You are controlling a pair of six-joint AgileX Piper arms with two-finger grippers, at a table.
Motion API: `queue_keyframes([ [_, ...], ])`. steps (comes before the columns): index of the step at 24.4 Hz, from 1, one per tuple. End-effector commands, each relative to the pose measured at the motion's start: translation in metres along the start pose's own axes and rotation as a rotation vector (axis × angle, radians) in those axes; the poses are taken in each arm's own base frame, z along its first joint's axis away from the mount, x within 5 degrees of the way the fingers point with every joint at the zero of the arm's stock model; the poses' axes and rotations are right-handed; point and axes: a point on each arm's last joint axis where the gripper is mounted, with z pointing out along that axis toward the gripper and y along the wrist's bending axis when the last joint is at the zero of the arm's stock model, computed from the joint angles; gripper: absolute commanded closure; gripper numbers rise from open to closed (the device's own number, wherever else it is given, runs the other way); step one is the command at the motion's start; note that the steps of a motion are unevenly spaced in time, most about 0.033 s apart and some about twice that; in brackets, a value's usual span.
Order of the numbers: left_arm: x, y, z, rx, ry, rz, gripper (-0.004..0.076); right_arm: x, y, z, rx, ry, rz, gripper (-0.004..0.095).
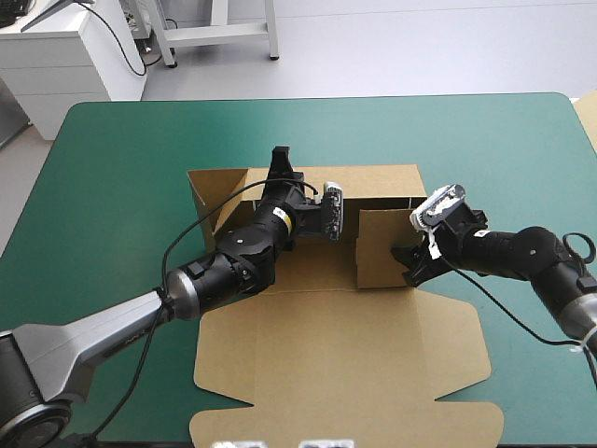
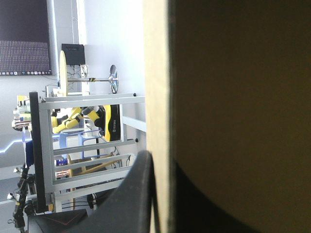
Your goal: Fold the box
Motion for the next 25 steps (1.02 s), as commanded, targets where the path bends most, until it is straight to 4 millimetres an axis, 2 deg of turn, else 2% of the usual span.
queue_keyframes([
  [1,-0.0095,-0.0006,-0.0115,0.042,-0.037,-0.097,0.0731,-0.0105,-0.0048,-0.007,0.059,-0.043,0.0,0.0266],
  [4,-0.0152,-0.0033,-0.014,0.053,-0.059,-0.079,0.0731,-0.0091,-0.0045,-0.0063,0.053,-0.029,0.002,0.036],
  [8,-0.0142,-0.0035,-0.014,0.055,-0.049,-0.081,0.0731,-0.0077,-0.0029,-0.0062,0.036,-0.013,-0.007,0.0617],
  [14,-0.0125,-0.0037,-0.0139,0.056,-0.029,-0.082,0.0731,-0.0077,-0.0028,-0.0062,0.035,-0.013,-0.009,0.0918],
  [19,-0.013,-0.0037,-0.0139,0.057,-0.036,-0.076,0.0723,-0.0079,-0.0031,-0.0063,0.038,-0.015,-0.008,0.0929],
  [21,-0.0145,-0.0036,-0.014,0.056,-0.052,-0.076,0.0644,-0.0081,-0.003,-0.0063,0.037,-0.018,0.009,0.0928],
  [22,-0.0156,-0.0044,-0.0149,0.058,-0.048,-0.079,0.0513,-0.0081,-0.003,-0.0063,0.037,-0.018,0.034,0.0928],
  [25,-0.018,-0.0067,-0.0198,0.061,-0.019,-0.072,0.0235,-0.0079,-0.0027,-0.0062,0.033,-0.017,0.05,0.0928],
])
